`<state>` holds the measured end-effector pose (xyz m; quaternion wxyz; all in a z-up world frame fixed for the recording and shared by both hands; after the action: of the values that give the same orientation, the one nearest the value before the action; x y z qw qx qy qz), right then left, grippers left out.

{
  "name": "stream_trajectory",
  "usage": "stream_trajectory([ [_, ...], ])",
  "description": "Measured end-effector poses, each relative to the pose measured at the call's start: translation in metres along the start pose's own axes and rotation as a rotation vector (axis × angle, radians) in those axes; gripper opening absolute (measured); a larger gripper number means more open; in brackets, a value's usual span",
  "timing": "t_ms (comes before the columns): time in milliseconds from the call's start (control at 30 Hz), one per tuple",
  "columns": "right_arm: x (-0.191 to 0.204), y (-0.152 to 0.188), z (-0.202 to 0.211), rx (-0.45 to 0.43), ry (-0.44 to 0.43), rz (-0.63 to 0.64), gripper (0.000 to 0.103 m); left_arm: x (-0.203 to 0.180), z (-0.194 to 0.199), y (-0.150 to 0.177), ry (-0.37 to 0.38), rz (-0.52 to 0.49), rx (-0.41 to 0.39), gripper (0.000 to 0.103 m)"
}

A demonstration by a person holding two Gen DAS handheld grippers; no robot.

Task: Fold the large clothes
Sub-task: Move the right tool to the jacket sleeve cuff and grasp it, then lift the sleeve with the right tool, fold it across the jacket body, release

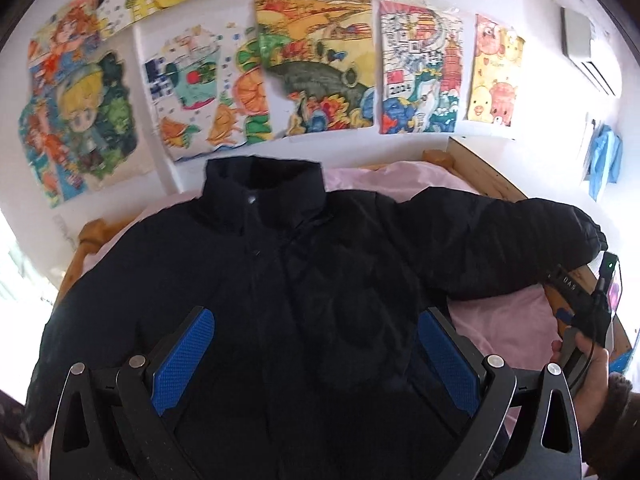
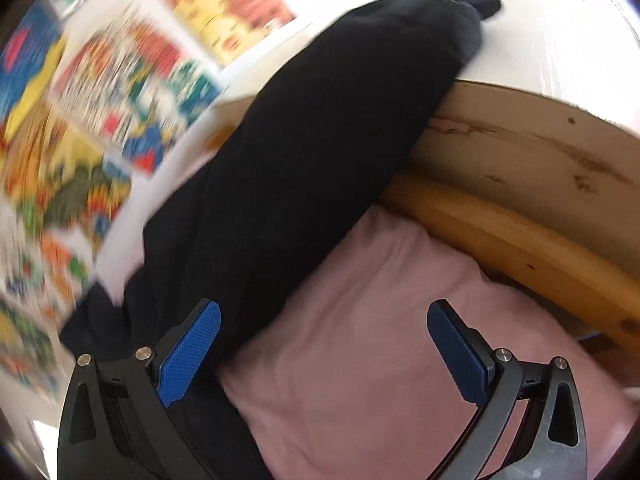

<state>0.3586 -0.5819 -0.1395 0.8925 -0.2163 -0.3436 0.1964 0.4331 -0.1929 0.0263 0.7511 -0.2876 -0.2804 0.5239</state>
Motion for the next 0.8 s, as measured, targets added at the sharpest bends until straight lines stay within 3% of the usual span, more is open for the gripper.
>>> stream_trajectory([
  [133, 0.002, -0.011, -0.007, -0.13, 0.01, 0.032, 0.102, -0.004, -0.025, -0.004, 0.018, -0.006, -0.003, 0.103],
  [300, -0.01, -0.028, -0.011, -0.228, -0.044, -0.129, 0.101, -0.005, -0.053, 0.004, 0.05, 0.048, 0.058, 0.103],
  [433, -0.004, -0.047, -0.011, -0.261, -0.07, -0.158, 0.071, -0.001, -0.07, 0.019, 0.062, 0.096, 0.089, 0.103],
  [500, -0.004, -0.051, -0.015, -0.239, -0.076, -0.186, 0.053, 0.003, -0.077, 0.026, 0.067, 0.126, 0.107, 0.103],
  [533, -0.006, -0.051, -0.013, -0.236, -0.061, -0.197, 0.039, 0.006, -0.079, 0.029, 0.079, 0.147, 0.122, 0.102],
  [633, 0.003, -0.057, -0.006, -0.248, -0.042, -0.153, 0.018, 0.024, -0.083, 0.037, 0.108, 0.241, 0.148, 0.099],
  [667, 0.009, -0.059, -0.005, -0.254, -0.04, -0.135, 0.013, 0.031, -0.084, 0.039, 0.132, 0.261, 0.158, 0.099],
  [800, 0.035, -0.069, 0.013, -0.313, -0.017, -0.019, 0.009, 0.059, -0.083, 0.041, 0.125, 0.301, 0.162, 0.098],
])
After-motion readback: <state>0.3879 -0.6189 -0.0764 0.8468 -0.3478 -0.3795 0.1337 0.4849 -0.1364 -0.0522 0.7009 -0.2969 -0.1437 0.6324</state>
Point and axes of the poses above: each gripper's, at about its wrist camera, not at the fingertips, and z roughly against the way its jaws point, x to its left, y to its underside, the point moved 5 cm from there along -z, roughly the way its jaws point, and after that the axes turned 4 degrees about -y, right-handed, at the moved point
